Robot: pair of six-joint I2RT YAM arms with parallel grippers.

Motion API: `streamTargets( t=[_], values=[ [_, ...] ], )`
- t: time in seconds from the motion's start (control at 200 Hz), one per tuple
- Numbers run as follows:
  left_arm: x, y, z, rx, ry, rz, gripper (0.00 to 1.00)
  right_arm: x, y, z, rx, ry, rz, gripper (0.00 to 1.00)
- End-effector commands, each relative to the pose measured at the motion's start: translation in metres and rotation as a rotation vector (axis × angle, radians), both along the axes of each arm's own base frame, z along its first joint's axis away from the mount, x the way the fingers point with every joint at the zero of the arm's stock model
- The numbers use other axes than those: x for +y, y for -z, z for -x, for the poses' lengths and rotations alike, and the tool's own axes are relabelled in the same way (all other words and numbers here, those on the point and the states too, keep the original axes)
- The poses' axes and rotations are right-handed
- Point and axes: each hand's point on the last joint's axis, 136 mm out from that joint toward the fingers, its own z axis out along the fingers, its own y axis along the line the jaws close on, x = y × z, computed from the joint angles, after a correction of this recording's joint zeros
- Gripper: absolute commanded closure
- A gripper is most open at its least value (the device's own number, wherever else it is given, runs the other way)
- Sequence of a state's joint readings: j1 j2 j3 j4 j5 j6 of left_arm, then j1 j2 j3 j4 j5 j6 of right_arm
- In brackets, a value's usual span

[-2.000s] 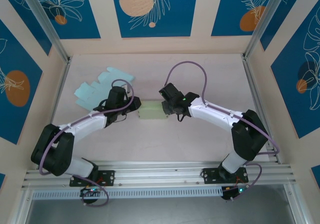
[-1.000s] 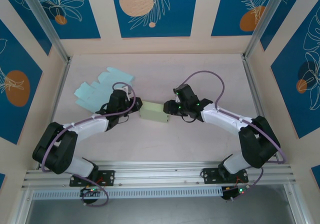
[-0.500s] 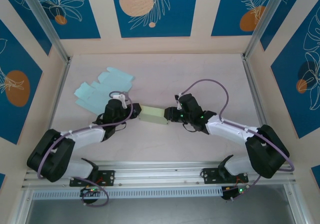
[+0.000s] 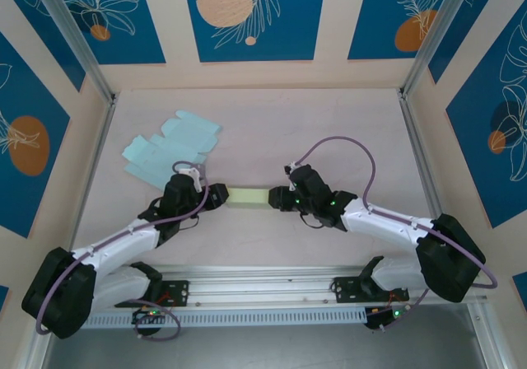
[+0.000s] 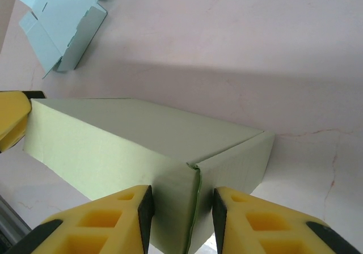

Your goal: Fold the paper box

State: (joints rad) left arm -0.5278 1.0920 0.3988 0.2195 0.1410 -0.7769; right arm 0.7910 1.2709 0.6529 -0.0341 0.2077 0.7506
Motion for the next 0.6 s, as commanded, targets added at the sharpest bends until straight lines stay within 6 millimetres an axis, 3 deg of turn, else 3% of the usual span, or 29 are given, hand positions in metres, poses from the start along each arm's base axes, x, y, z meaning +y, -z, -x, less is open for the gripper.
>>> streamTargets(
  t=[0.0, 0.22, 0.47, 0.595],
  values=[
    [0.012, 0.05, 0.031, 0.169, 0.022, -0.092, 0.55, -0.029, 0.053, 0.032, 0.132, 0.019, 0.18, 0.65],
    [0.015, 0.044, 0.039, 0.176, 0.024, -0.082, 0.52, -0.034, 0.058, 0.05, 0.143, 0.029, 0.226, 0.64],
    [0.02, 0.018, 0.051, 0.147, 0.036, -0.068, 0.41, -0.034, 0.03, 0.054, 0.098, 0.032, 0.222, 0.55],
    [0.013, 0.007, 0.05, 0.133, 0.072, -0.045, 0.38, -0.028, 0.016, 0.049, 0.089, 0.034, 0.201, 0.49]
  ],
)
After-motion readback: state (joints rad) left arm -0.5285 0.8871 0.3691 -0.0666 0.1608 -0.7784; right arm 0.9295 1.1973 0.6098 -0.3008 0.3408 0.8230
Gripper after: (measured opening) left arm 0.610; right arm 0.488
